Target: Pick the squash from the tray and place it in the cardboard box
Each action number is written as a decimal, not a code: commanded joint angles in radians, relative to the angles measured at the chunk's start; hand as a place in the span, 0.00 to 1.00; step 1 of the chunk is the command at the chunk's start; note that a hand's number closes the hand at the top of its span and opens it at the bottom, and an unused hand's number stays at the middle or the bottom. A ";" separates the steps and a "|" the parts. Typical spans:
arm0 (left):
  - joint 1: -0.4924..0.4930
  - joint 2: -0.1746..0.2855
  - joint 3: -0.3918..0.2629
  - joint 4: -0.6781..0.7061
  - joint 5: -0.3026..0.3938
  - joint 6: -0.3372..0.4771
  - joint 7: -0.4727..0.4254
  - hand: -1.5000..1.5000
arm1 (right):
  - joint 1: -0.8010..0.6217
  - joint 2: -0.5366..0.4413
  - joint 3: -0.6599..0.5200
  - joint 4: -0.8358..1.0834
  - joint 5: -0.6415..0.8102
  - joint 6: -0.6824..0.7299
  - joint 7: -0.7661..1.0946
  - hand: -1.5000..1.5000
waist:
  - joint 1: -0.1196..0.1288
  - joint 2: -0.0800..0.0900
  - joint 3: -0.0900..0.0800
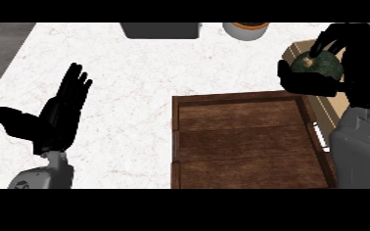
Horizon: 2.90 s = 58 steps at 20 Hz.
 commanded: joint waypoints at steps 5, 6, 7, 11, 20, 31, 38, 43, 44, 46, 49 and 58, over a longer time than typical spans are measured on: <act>-0.028 0.038 0.041 0.016 0.023 -0.024 0.014 0.50 | 0.021 -0.119 -0.092 0.221 0.075 -0.145 -0.129 1.00 | 0.002 0.002 0.000; -0.008 0.008 0.013 -0.007 0.011 -0.007 0.014 0.50 | -0.021 -0.162 -0.129 0.274 0.042 -0.131 -0.174 1.00 | 0.003 0.001 0.000; -0.037 0.014 0.016 0.010 0.017 -0.010 0.033 0.50 | 0.018 -0.181 -0.159 0.306 0.028 -0.177 -0.230 1.00 | 0.001 0.002 0.000; -0.061 -0.011 0.000 0.034 -0.020 0.027 0.012 0.50 | -0.013 -0.241 -0.195 0.486 0.031 -0.229 -0.318 1.00 | 0.002 0.003 0.000; -0.016 0.004 0.003 0.004 0.004 -0.012 0.009 0.50 | -0.016 -0.360 -0.156 0.859 0.102 -0.047 -0.371 0.00 | 0.022 0.011 0.000; -0.019 0.008 0.008 0.029 0.001 -0.015 0.007 0.50 | -0.122 -0.316 -0.339 0.973 -0.081 -0.491 -0.690 0.00 | 0.006 0.005 0.002; 0.013 0.011 0.014 -0.015 0.013 -0.024 -0.001 0.50 | -0.178 -0.314 -0.543 1.018 -0.375 -0.445 -0.814 0.00 | 0.007 0.001 0.002; 0.039 0.008 0.026 0.019 -0.006 -0.012 -0.048 0.50 | -0.221 -0.301 -0.678 0.940 -0.604 -0.300 -0.761 0.00 | -0.015 -0.007 0.000; -0.016 0.017 0.025 0.005 0.008 -0.013 0.009 0.50 | -0.218 -0.287 -0.695 0.962 -0.630 -0.309 -0.768 0.00 | -0.010 -0.004 0.001; 0.017 0.012 0.014 -0.014 -0.001 -0.015 -0.004 0.50 | -0.191 -0.326 -0.743 0.968 -0.690 -0.289 -0.807 0.00 | -0.006 -0.003 0.001; -0.007 -0.026 -0.007 -0.003 -0.033 0.037 0.005 0.50 | -0.115 -0.317 -0.773 0.907 -0.757 -0.273 -0.814 0.00 | -0.010 -0.003 0.000; 0.043 0.005 0.010 -0.074 0.002 -0.008 0.024 0.50 | 0.020 -0.434 -0.833 0.967 -0.920 -0.225 -0.937 0.00 | 0.003 -0.001 0.000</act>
